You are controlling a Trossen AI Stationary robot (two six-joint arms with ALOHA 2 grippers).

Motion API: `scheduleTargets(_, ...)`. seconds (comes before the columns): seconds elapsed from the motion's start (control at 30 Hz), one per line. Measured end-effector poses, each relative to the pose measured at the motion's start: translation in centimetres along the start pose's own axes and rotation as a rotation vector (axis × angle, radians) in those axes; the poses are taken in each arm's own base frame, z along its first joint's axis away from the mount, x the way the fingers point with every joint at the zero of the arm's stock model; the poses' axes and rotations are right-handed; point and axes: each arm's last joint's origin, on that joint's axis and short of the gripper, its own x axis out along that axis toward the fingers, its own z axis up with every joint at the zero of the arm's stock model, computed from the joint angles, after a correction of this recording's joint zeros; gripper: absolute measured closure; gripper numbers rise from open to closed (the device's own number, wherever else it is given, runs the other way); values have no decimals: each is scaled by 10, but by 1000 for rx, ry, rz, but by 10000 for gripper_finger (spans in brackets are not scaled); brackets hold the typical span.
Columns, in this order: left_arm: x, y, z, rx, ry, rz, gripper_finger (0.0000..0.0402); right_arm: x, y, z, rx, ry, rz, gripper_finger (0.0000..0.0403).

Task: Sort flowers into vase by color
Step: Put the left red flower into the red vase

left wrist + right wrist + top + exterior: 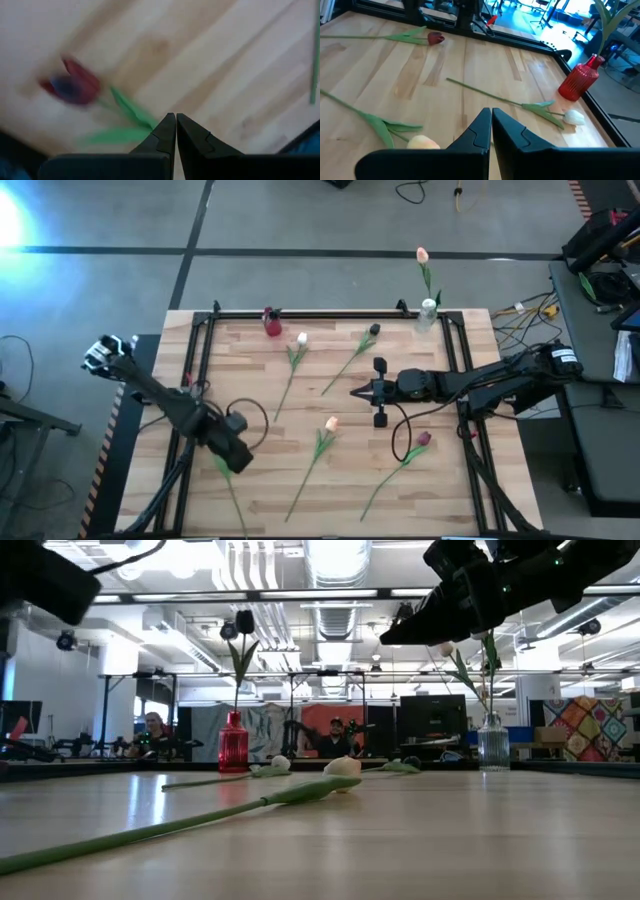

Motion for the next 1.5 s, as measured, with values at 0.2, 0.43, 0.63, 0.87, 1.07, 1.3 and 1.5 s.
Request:
scheduleTargets(0.2,20,-24,-13,-135,75,132,402,0,2,-2,21,6,8,394)
scheduleTargets(0.43,32,-11,-16,-230,69,200,402,0,2,-1,60,5,8,394)
scheduleTargets(0.63,39,21,-16,-358,43,213,397,-1,5,-1,53,2,21,394)
scheduleTargets(0.87,53,48,-13,-432,-7,105,343,-1,5,-1,35,2,20,394)
scheduleTargets(1.07,63,66,-13,-488,-5,78,311,-1,5,-1,39,1,19,394)
scheduleTargets(1.3,69,74,-13,-489,-8,71,325,-1,5,0,60,-6,16,394)
scheduleTargets(1.5,53,60,-7,-363,-198,24,392,-1,4,3,77,-31,11,394)
